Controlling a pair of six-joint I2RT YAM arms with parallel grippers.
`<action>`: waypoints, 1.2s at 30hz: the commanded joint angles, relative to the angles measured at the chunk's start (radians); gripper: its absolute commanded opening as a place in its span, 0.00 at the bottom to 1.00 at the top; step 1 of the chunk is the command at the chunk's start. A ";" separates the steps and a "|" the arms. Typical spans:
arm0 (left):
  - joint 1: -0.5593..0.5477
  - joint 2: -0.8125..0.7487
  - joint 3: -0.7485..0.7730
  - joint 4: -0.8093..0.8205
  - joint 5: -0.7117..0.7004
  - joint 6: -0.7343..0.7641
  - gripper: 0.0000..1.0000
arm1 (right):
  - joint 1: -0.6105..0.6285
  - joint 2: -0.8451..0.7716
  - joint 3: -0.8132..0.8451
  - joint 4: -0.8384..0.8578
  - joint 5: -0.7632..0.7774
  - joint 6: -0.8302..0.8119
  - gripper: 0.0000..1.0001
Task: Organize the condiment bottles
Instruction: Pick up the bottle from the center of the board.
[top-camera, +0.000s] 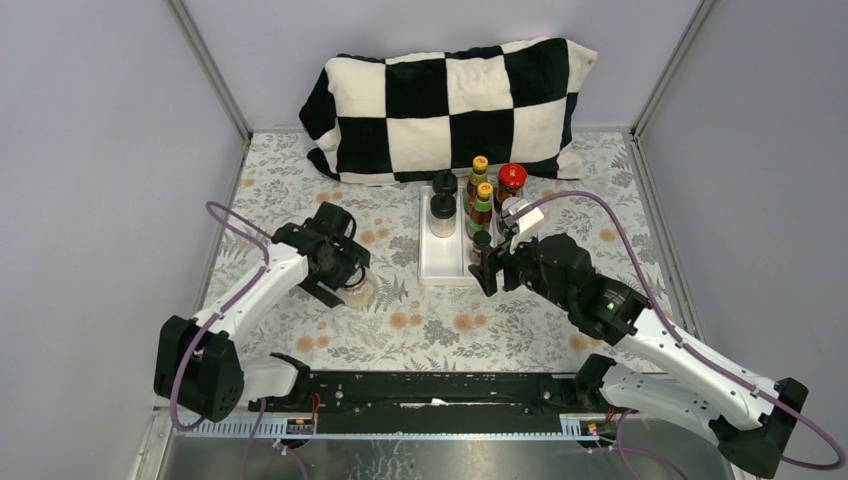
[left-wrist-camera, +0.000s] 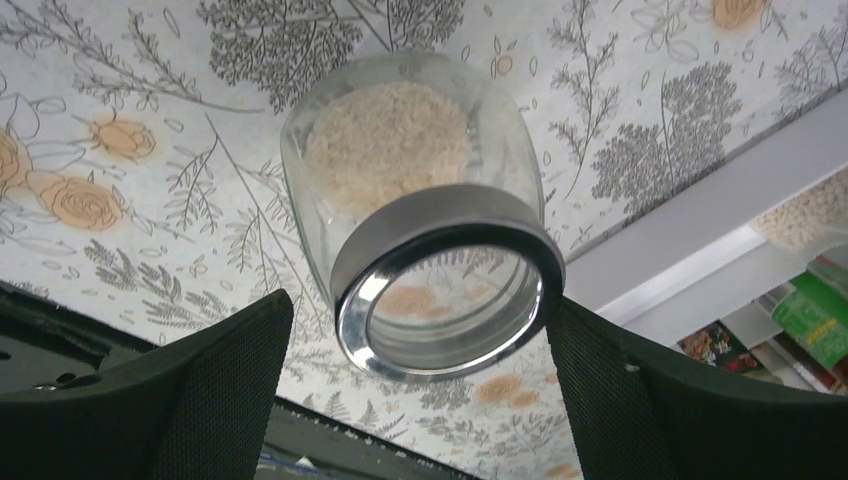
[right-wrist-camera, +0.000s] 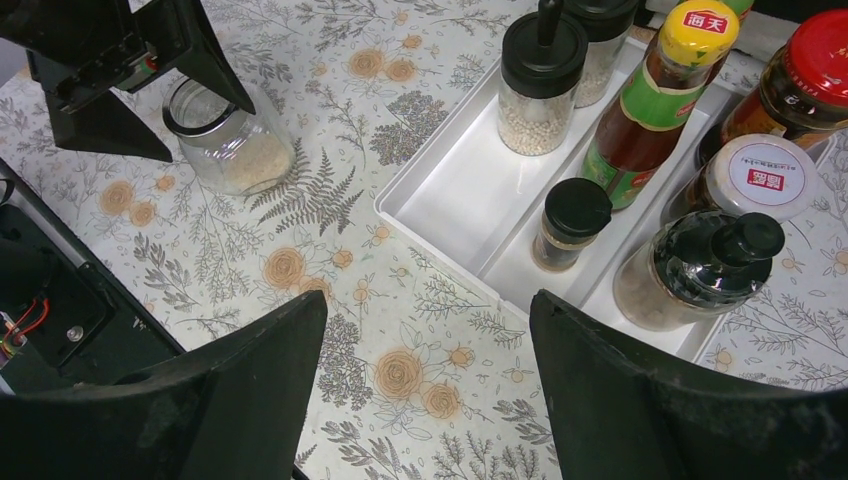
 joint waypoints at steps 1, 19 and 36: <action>0.002 -0.051 0.010 -0.076 0.062 0.028 0.99 | 0.009 0.009 -0.005 0.046 -0.025 0.015 0.82; 0.001 -0.298 0.096 0.027 -0.074 0.576 0.99 | 0.010 -0.010 -0.027 0.061 -0.035 0.025 0.83; -0.009 -0.245 0.183 -0.050 -0.035 0.972 0.99 | 0.010 0.012 -0.017 0.062 -0.050 0.036 0.83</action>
